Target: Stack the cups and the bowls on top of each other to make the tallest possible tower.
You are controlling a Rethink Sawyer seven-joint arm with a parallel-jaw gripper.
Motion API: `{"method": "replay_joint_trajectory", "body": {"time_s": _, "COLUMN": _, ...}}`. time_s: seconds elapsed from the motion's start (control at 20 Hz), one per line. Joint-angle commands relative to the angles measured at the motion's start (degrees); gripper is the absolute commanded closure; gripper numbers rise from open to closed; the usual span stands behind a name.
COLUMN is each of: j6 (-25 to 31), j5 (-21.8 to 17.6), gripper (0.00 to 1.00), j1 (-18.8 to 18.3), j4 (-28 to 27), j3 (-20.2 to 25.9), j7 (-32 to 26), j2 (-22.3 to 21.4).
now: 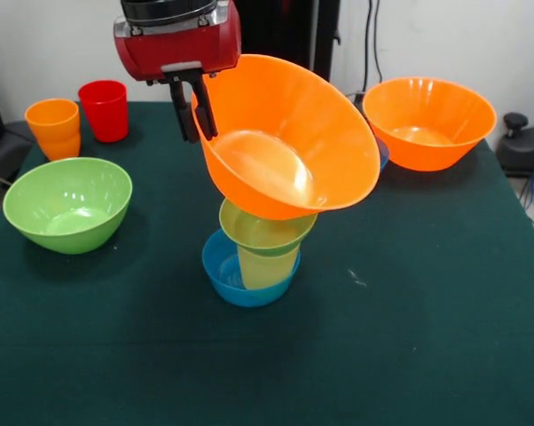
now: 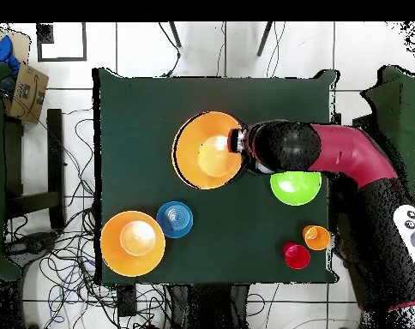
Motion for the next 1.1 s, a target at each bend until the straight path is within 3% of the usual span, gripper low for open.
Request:
{"method": "replay_joint_trajectory", "body": {"time_s": 0.05, "j6": -1.89, "j5": -5.70, "gripper": 1.00, "j1": -0.91, "j4": 6.25, "j3": 1.83, "j7": -11.66, "j2": 0.76}}
{"method": "replay_joint_trajectory", "body": {"time_s": 0.5, "j6": -5.84, "j5": -6.23, "gripper": 1.00, "j1": -2.44, "j4": 8.11, "j3": 4.19, "j7": -9.64, "j2": 1.79}}
{"method": "replay_joint_trajectory", "body": {"time_s": 1.1, "j6": -10.90, "j5": -1.19, "gripper": 1.00, "j1": -5.41, "j4": 11.16, "j3": 9.33, "j7": -4.64, "j2": 4.14}}
